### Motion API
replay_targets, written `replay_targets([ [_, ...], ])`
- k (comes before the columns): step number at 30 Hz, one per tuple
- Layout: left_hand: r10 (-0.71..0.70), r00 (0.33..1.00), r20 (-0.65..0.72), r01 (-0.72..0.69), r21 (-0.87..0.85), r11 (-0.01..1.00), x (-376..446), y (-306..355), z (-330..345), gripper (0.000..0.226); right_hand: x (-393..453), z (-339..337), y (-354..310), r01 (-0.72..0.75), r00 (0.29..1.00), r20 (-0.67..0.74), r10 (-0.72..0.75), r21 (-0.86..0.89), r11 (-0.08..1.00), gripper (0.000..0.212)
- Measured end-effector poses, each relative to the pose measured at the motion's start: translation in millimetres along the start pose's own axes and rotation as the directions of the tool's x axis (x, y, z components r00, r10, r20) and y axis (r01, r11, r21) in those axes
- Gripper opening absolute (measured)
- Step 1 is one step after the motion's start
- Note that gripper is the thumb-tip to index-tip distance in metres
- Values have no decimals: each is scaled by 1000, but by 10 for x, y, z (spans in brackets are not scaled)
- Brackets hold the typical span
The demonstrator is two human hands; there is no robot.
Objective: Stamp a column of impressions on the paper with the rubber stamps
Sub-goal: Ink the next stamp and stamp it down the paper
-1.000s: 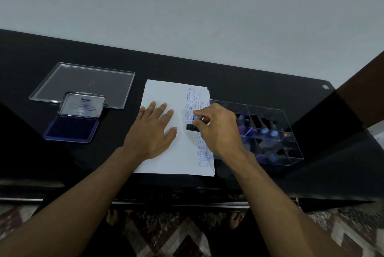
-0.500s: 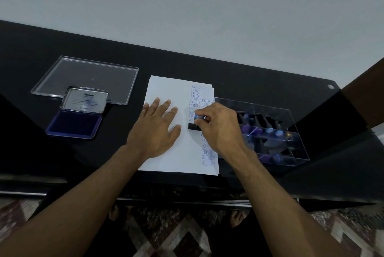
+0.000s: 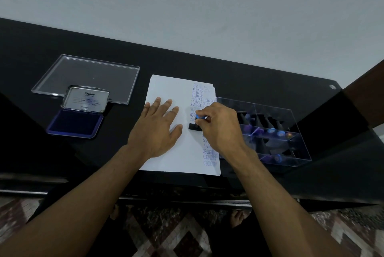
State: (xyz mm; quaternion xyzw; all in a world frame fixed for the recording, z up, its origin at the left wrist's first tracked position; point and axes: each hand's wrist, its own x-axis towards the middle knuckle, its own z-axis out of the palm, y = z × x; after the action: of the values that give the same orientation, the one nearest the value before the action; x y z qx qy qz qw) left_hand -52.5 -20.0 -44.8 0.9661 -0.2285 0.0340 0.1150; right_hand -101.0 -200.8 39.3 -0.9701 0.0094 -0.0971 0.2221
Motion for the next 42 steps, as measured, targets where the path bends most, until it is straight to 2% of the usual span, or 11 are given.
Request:
replay_targets([
  [6,5,1000,-5,-5,6,1000,-2,-18,24,71,56,-31,11,-2,999,45,3,-38,999,15],
  [19,-2,1000,-1,2,-10,1000,-3,-14,13,74,81,-26,41,35,996,82,-27,-98,995,18],
  [27,-1,1000,-5,1,-8,1000,3,-20,30,77,40,4,60,63,997,38,-61,-63,996,16],
  [32,2,1000,-5,-2,-10,1000,2,-28,36,74,77,-30,53,54,996,71,-48,-75,996,17],
  [42,6,1000,-6,-6,-26,1000,0,-19,20,78,39,55,112,95,995,7,-95,-15,995,10],
])
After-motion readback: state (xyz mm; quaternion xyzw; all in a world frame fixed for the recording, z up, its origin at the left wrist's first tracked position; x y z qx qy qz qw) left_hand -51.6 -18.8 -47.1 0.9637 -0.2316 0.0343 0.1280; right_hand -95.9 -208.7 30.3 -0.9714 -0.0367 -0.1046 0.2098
